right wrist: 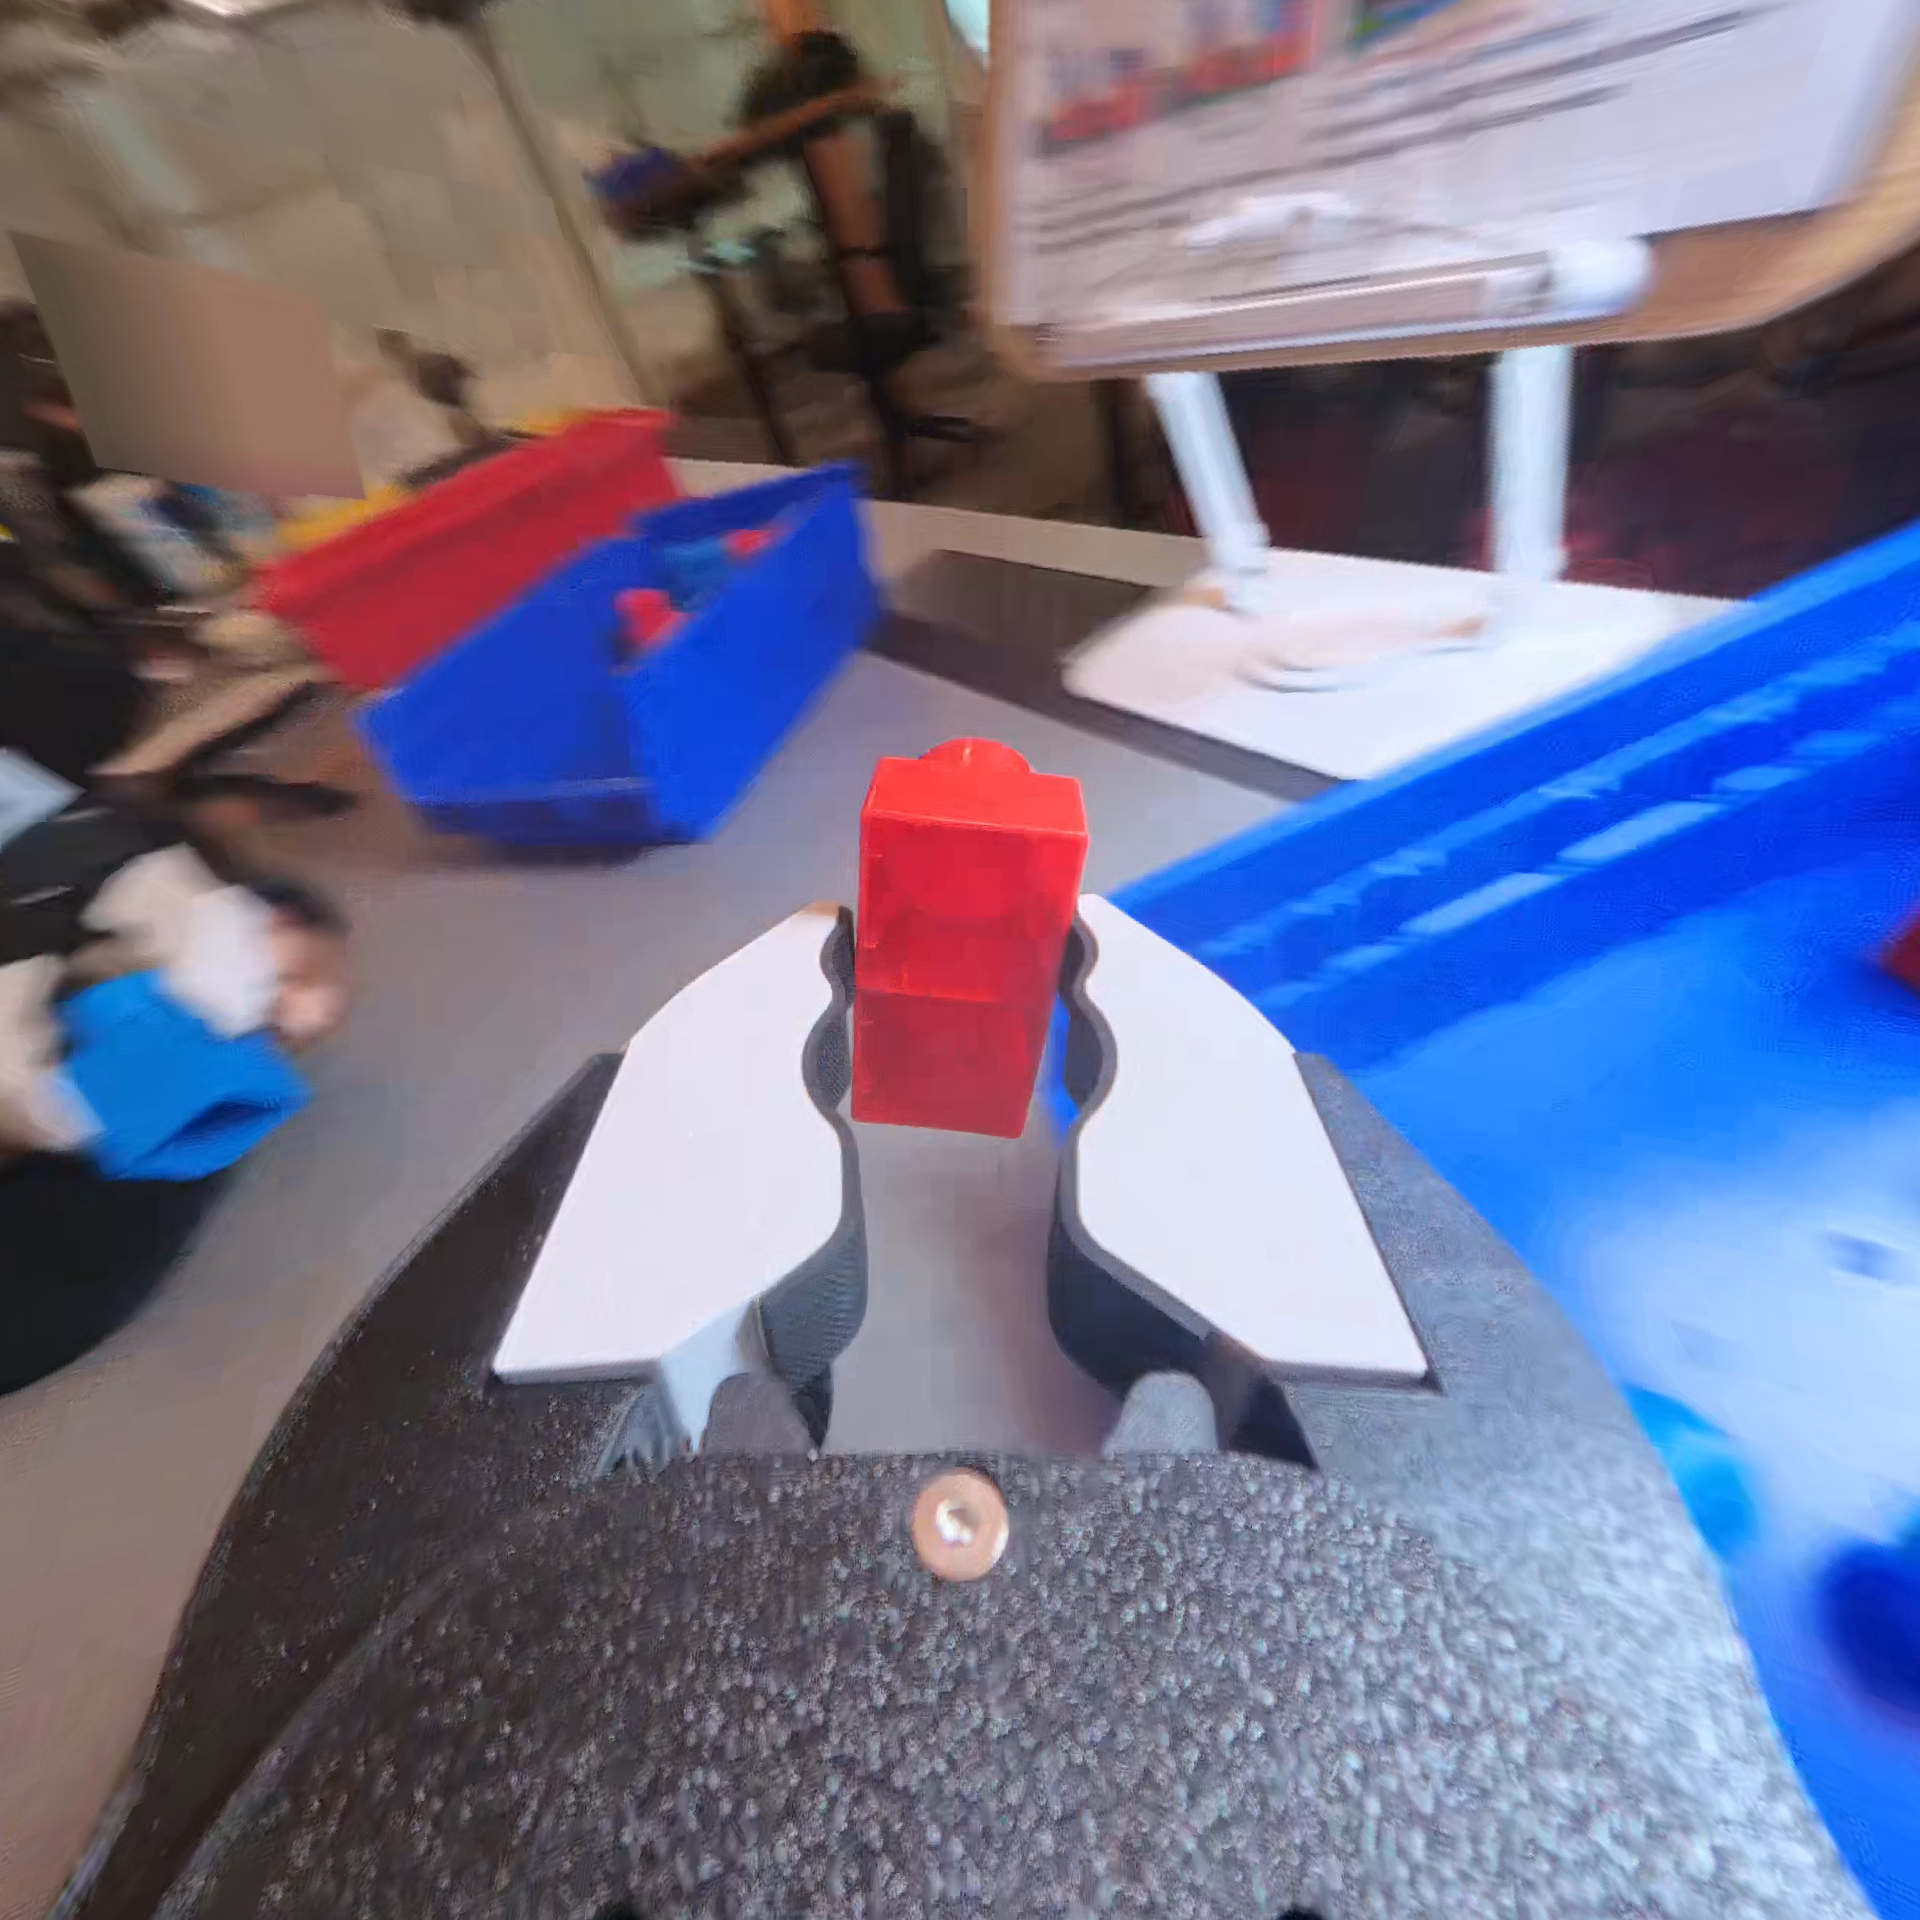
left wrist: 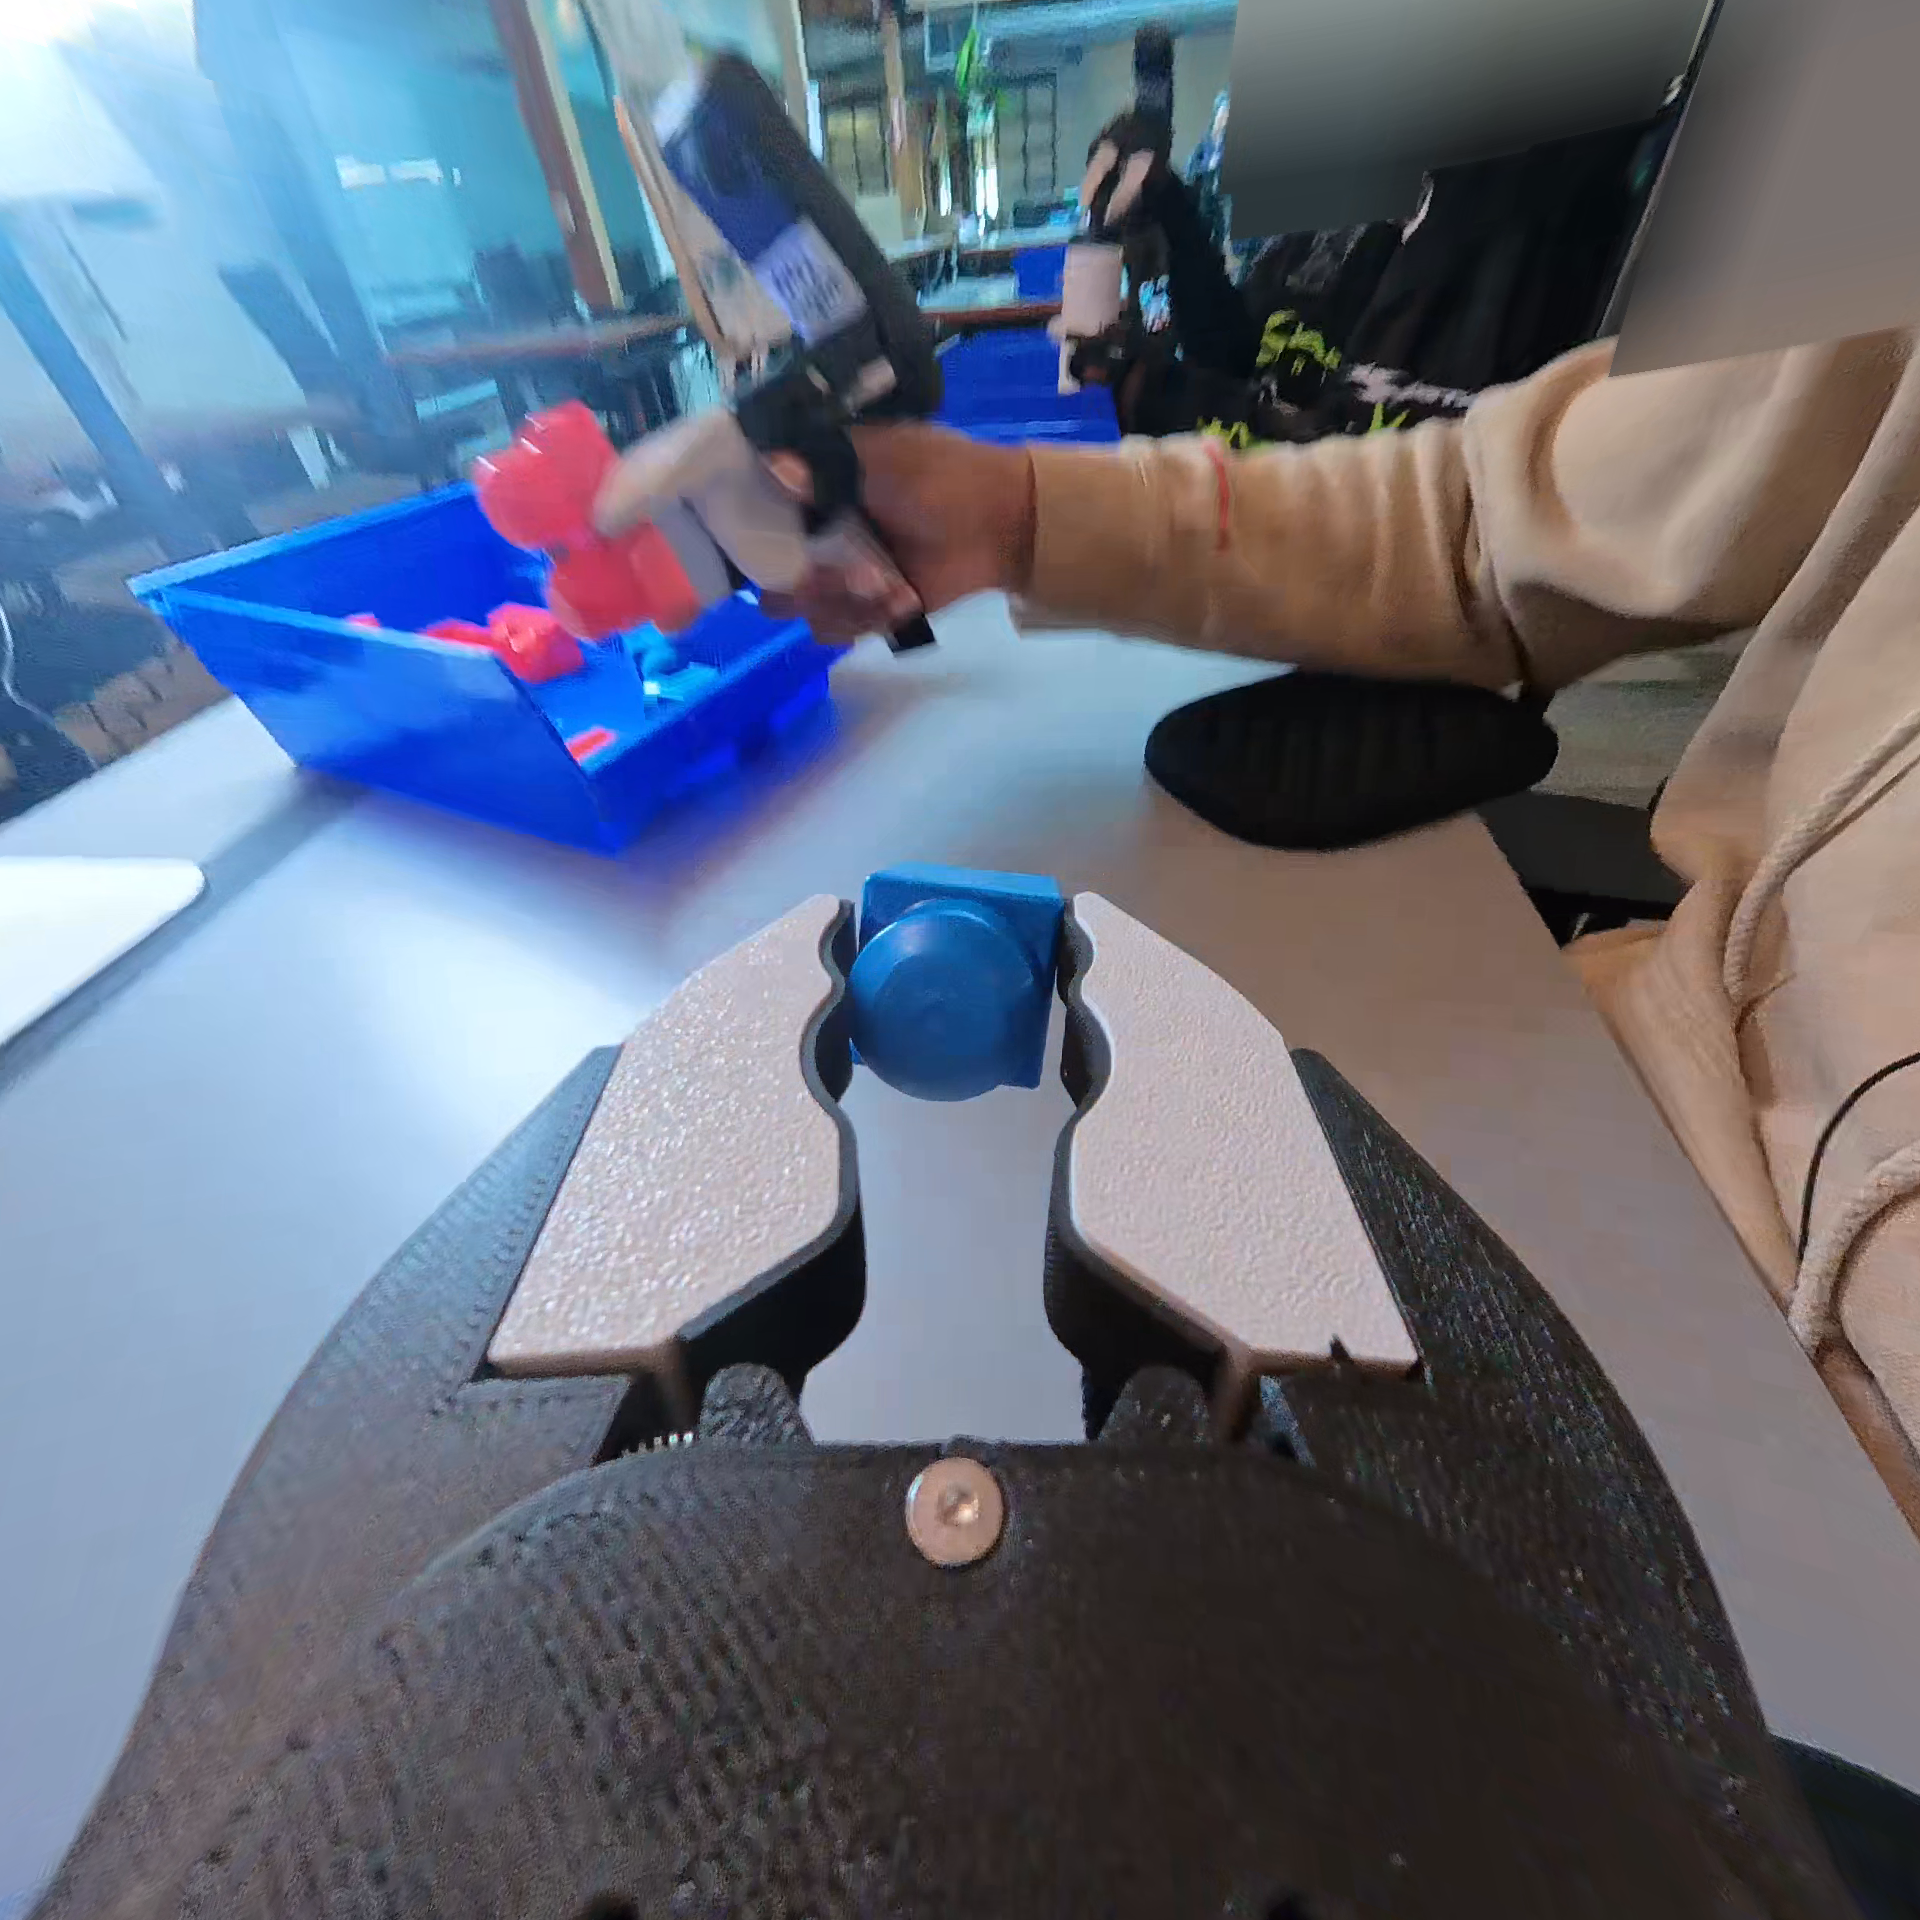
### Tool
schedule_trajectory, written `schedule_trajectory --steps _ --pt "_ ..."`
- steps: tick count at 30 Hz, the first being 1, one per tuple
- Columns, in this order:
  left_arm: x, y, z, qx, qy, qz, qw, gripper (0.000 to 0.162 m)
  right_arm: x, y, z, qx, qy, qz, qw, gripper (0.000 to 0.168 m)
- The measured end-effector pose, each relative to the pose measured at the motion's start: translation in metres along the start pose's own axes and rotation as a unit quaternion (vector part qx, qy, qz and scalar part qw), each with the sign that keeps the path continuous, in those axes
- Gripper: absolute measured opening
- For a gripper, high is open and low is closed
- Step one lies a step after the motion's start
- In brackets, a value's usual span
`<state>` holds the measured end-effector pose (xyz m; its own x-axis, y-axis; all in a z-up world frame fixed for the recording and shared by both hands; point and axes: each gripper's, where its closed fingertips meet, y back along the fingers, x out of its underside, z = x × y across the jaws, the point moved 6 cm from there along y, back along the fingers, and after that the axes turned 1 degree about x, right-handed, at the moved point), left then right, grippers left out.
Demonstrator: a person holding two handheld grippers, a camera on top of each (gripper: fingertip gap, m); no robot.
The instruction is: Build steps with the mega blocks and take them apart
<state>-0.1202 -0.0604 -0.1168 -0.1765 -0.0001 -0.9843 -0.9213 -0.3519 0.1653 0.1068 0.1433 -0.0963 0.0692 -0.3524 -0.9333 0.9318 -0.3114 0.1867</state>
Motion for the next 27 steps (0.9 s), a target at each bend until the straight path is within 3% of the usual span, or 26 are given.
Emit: schedule_trajectory --steps 3,6,10,15,19,22,25,27 --pt "0.02 -0.009 -0.002 -0.012 0.011 0.027 1.0 0.037 -0.015 -0.003 -0.076 0.186 0.006 0.045 0.982 0.038" --pt "0.035 -0.015 0.002 -0.026 0.027 0.047 0.998 0.037 -0.019 -0.017 -0.137 0.289 -0.019 0.094 0.952 0.038" --pt "0.041 -0.015 0.006 -0.032 0.039 0.053 0.997 0.037 -0.015 -0.045 -0.18 0.323 -0.069 0.117 0.937 0.038" --pt "0.049 -0.017 0.007 -0.031 0.049 0.064 0.996 0.037 -0.026 -0.056 -0.193 0.36 -0.039 0.082 0.929 0.045" --pt "0.05 -0.018 0.007 -0.032 0.049 0.064 0.996 0.037 -0.043 -0.053 -0.157 0.313 0.011 0.022 0.95 0.045" --pt "0.049 -0.017 0.009 -0.038 0.051 0.053 0.997 0.037 -0.053 -0.052 -0.096 0.22 0.077 -0.011 0.972 0.045" --pt "0.047 -0.016 0.01 -0.041 0.061 0.041 0.996 0.037 -0.043 -0.054 -0.009 0.047 0.137 0.015 0.989 0.045" --pt "0.045 -0.015 0.01 -0.041 0.061 0.037 0.997 0.037 -0.02 -0.054 0.053 -0.092 0.161 0.073 0.98 0.046"
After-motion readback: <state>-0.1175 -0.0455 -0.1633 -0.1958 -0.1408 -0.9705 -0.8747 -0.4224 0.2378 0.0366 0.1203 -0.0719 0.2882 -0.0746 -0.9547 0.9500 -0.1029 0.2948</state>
